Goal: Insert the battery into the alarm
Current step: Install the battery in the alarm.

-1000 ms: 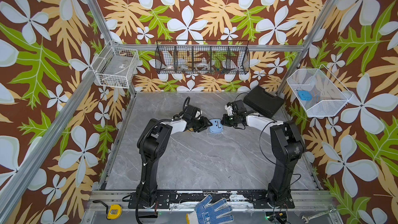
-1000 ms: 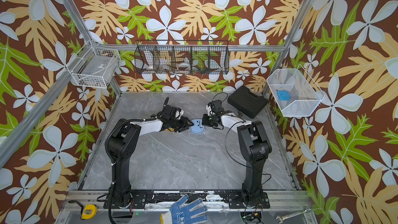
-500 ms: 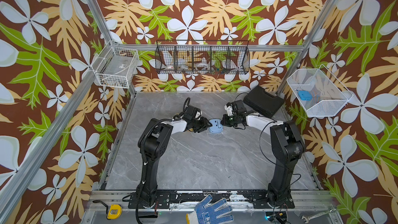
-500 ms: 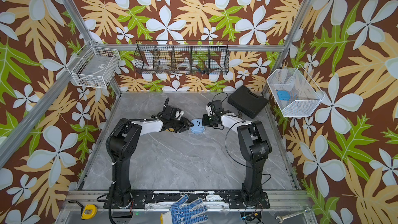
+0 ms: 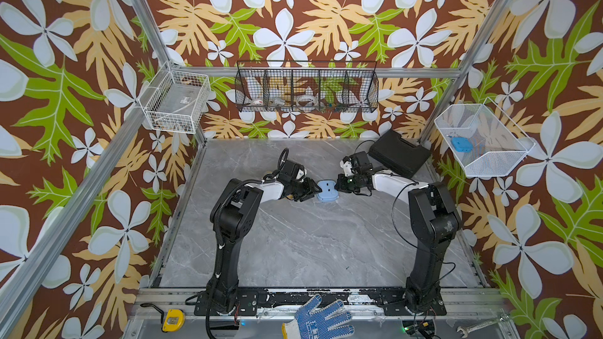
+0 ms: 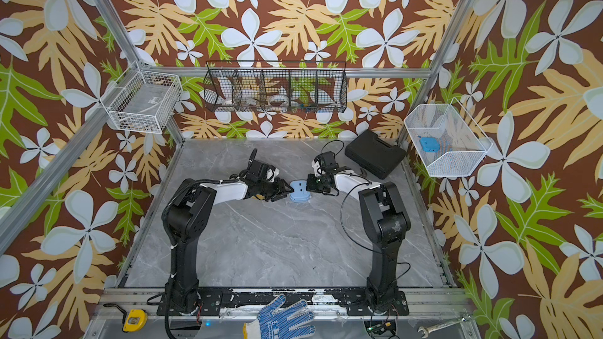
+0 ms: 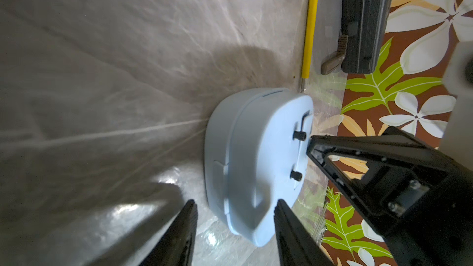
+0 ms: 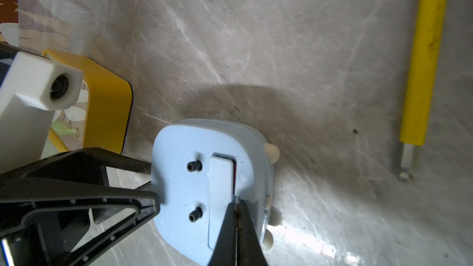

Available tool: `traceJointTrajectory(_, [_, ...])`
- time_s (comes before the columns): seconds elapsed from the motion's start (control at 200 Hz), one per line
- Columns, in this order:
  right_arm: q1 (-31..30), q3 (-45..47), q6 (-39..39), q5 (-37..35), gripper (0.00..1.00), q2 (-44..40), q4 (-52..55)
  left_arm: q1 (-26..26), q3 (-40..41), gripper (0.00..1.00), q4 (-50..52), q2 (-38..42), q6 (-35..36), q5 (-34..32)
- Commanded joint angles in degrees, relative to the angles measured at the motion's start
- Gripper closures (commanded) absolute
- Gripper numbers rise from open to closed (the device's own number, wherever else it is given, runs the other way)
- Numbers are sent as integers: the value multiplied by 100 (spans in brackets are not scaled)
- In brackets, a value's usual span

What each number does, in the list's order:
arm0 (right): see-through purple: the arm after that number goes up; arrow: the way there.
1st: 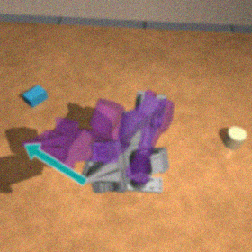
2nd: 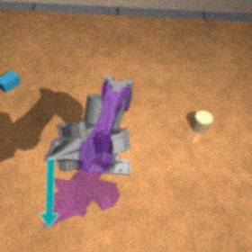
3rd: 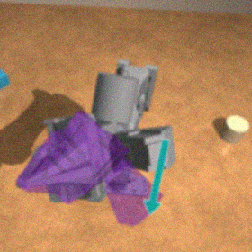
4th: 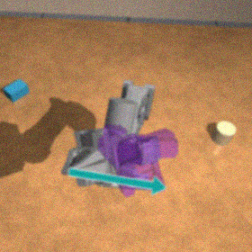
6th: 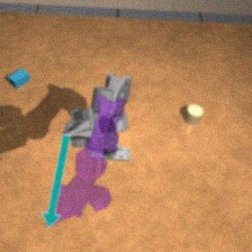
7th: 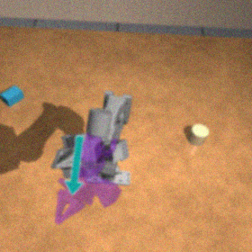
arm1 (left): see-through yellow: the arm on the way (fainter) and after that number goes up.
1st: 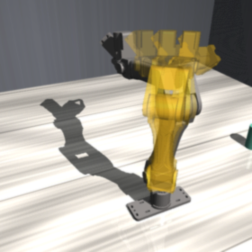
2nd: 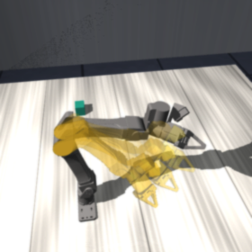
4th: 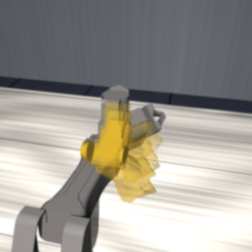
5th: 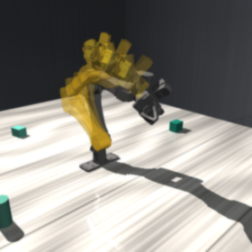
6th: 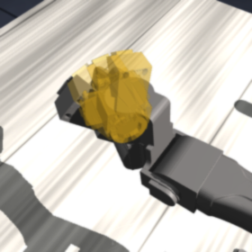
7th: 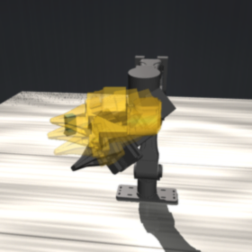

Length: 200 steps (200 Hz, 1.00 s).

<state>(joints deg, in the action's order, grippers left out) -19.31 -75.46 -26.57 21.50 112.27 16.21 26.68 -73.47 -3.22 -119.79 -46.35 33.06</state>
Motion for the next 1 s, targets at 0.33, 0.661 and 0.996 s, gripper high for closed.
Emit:
traceJointTrajectory(0.33, [-174, 34, 24, -220, 83, 68, 110, 53, -106, 49, -47, -64, 5, 69])
traceJointTrajectory(0.661, [-178, -24, 260, -769, 61, -297, 206, 49, -2, 49, -45, 113, 47, -62])
traceJointTrajectory(0.996, [-204, -100, 288, -535, 60, -197, 93, 47, 22, 49, -38, 151, 47, -98])
